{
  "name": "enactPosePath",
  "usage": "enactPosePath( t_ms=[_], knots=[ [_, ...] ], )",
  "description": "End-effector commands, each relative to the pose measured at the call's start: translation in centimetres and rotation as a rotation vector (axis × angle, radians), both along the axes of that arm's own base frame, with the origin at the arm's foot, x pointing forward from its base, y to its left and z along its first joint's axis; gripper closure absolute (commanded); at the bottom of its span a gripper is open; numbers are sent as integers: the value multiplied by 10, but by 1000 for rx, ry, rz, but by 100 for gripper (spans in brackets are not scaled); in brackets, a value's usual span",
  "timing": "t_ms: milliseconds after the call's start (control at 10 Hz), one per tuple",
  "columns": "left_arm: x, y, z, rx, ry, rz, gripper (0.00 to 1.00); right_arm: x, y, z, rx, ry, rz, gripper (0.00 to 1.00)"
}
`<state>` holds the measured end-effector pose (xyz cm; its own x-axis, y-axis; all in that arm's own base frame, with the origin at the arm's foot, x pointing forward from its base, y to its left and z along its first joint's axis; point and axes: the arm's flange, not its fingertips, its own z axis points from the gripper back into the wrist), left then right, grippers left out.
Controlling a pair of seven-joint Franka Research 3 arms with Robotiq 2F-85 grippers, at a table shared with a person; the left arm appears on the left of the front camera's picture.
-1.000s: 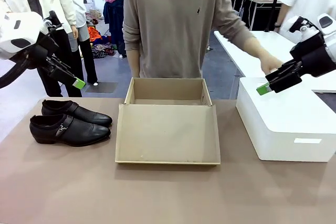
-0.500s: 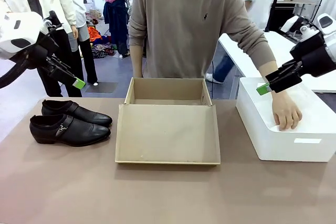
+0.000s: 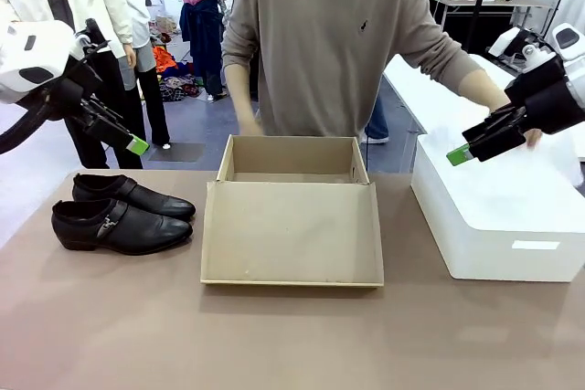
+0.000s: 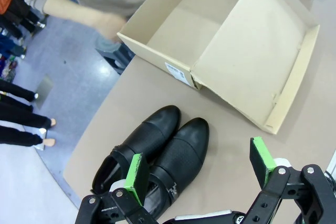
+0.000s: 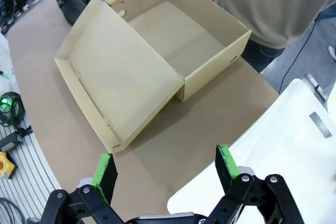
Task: Pack the shoes into the box.
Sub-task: Place one shoe of the Shoes into the Shoes Box.
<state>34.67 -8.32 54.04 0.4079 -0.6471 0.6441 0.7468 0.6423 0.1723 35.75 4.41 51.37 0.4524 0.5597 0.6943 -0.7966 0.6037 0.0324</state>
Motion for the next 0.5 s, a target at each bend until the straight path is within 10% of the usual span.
enactPosePath(
  t_ms=[0, 400],
  knots=[
    [0, 0, 0, -2, -1, -1, 0, 3, -2, -1, 11, -17, 25, 0],
    [0, 0, 0, -2, -1, -1, 0, 3, -2, -1, 11, -17, 25, 0]
  ],
)
